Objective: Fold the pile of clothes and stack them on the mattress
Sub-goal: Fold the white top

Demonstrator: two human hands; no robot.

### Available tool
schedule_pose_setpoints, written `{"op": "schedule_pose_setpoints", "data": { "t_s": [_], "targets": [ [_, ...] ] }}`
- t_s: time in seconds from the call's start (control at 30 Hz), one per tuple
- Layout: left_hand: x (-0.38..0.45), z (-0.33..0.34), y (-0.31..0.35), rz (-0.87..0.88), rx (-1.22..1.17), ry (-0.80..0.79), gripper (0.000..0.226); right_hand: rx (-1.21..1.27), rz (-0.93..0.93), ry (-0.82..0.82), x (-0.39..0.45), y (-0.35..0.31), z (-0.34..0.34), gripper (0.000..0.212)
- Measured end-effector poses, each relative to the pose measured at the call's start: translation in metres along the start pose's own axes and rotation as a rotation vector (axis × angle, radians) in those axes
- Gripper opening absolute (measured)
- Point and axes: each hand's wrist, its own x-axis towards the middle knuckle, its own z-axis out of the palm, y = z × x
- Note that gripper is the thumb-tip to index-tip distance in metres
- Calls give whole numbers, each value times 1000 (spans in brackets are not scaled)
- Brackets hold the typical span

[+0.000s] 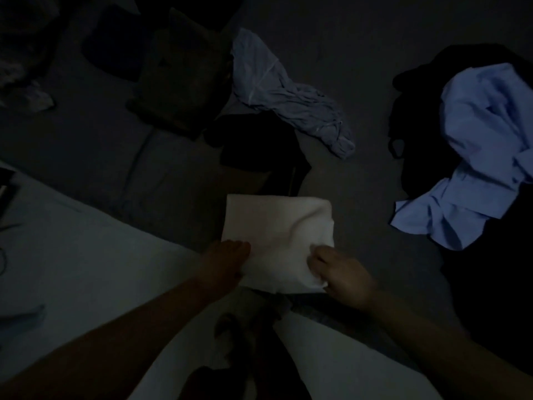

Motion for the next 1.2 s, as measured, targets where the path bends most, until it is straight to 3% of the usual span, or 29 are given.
{"op": "schedule_pose_setpoints", "data": {
  "t_s": [0.07, 0.17, 0.3, 0.37, 0.43, 0.53, 0.6, 0.67, 0.73, 0.8, 0.9, 1.03, 1.2],
  "targets": [
    [-13, 18, 3, 5, 40, 23, 68, -47, 41, -30, -8, -6, 19, 67],
    [-26, 37, 7, 10, 48, 43, 29, -51, 100, -18, -17, -11, 45, 67],
    [-39, 54, 3, -5, 68, 2, 27, 68, 181, -81, -15, -20, 60, 28],
    [-45, 64, -2, -30, 24, -58, 38, 187, 196, -171, -13, -20, 58, 26],
    [-45, 65, 3, -334, -148, -77, 64, 358, 314, -165, -11, -21, 49, 38],
    [-23, 55, 12, -872, -436, 50, 100, 556, 760, 244, 2, -5, 54, 49],
    [-3, 49, 8, -1058, -618, 85, 112, 916, 1054, 374, 14, 9, 62, 76],
    [14, 48, 0, -1212, -835, 87, 118, 1173, 1165, 343, 21, 23, 79, 104],
    [24, 48, -5, -1306, -1073, 102, 109, 1295, 1238, 317, 30, 18, 68, 105],
    [28, 47, -9, -1257, -1128, 9, 89, 1449, 1272, 247, 41, 8, 54, 86],
    [34, 38, -10, -1050, -1106, -147, 61, 1584, 1268, 92, 51, 4, 45, 71],
    [43, 17, -17, -896, -1095, -205, 54, 1644, 1153, 95, 62, 6, 39, 78],
    [56, -18, -36, -849, -998, -207, 47, 1561, 982, 112, 89, 5, 19, 56]
  ]
}}
